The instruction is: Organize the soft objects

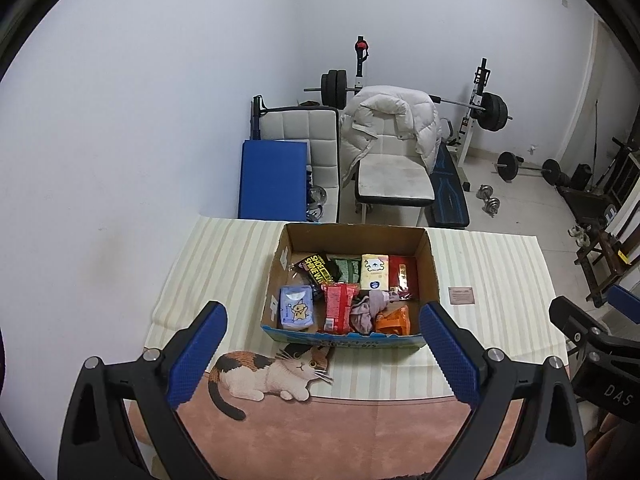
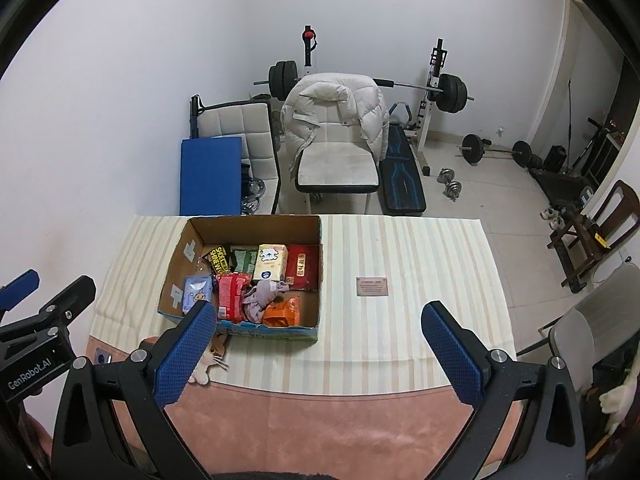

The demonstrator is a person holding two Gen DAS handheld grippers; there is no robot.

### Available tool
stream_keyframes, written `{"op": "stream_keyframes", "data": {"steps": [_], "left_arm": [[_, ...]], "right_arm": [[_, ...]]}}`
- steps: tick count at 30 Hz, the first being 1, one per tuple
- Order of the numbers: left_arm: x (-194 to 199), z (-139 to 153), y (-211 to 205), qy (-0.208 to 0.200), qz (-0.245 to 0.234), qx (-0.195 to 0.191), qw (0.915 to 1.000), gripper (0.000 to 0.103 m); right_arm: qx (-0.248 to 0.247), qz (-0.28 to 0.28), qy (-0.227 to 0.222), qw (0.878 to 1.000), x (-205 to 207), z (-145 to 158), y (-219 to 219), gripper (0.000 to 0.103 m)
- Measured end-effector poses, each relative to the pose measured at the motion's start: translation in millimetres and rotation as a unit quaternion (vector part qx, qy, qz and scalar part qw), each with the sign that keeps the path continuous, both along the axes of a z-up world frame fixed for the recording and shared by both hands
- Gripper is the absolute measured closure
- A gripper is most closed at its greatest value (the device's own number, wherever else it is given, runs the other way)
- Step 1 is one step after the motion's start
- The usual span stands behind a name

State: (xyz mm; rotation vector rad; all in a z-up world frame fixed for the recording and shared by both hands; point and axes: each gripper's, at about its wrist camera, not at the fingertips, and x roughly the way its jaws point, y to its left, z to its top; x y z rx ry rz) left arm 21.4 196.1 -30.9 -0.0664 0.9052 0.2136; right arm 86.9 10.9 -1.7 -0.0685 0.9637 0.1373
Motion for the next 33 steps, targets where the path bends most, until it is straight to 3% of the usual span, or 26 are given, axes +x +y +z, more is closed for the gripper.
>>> {"op": "stream_keyframes", "data": {"steps": [33], "left_arm": [[1.7,3.1,-3.9,0.0,-0.001,-0.003,1.0,0.004]], "right_arm": [[-0.012,-0.013,-0.012,1.0,-3.9,3.3,0.5,0.0]]}}
